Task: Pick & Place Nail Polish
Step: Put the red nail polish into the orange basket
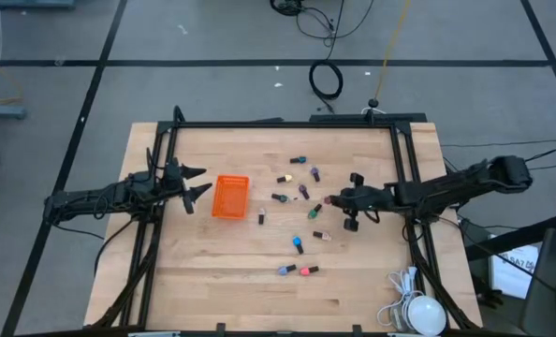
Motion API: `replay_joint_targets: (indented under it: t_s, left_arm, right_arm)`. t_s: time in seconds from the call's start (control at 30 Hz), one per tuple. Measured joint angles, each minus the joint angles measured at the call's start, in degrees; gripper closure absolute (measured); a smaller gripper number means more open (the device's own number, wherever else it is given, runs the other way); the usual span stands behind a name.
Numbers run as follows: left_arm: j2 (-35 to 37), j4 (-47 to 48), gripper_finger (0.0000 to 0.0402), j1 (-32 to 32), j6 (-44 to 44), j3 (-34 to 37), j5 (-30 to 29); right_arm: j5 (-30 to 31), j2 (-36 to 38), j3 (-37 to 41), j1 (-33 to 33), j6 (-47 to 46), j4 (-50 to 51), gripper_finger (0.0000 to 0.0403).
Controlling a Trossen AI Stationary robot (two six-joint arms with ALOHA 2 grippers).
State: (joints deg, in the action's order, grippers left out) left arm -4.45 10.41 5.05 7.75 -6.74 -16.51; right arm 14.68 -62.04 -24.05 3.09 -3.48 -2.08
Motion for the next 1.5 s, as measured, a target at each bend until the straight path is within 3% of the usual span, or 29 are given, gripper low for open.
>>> replay_joint_targets:
  t_s: [0.27, 0.53, 0.9, 1.03, 1.17, 1.33, 1.5]
  left_arm:
    - [0.0, 0.02, 0.0144, -0.01, 0.0, 0.01, 0.02]
    - [0.0, 0.01, 0.0144, 0.01, -0.01, 0.0, 0.0]
    - [-0.02, -11.36, 0.0144, 0.05, 1.5, 0.0, 0.46]
    - [-0.02, -11.41, 0.0144, 0.05, 5.31, 0.0, 0.21]
    - [-0.9, -11.59, 0.0144, 0.18, 18.77, 0.0, -0.62]
    - [-9.12, -19.24, 0.0144, -0.06, 31.32, 0.0, -0.07]
    - [-28.69, -36.87, 0.0144, -2.17, 34.54, -0.02, 1.03]
  right_arm:
    - [6.25, 6.24, 0.0, -0.5, 13.17, -9.61, 0.0354]
    - [0.02, 4.46, -0.02, -1.92, 21.12, -23.82, 0.0354]
    - [0.06, -1.32, -0.07, -8.2, 25.79, -26.61, 0.0354]
    - [0.15, -3.52, -0.07, -8.68, 27.52, -29.27, 0.0354]
    - [0.17, -7.16, -0.07, -8.74, 32.22, -35.17, 0.0354]
    - [0.29, -12.33, -0.63, -8.74, 38.56, -39.52, 0.0354]
    - [1.75, -17.48, -6.34, -8.64, 41.73, -38.87, 0.0354]
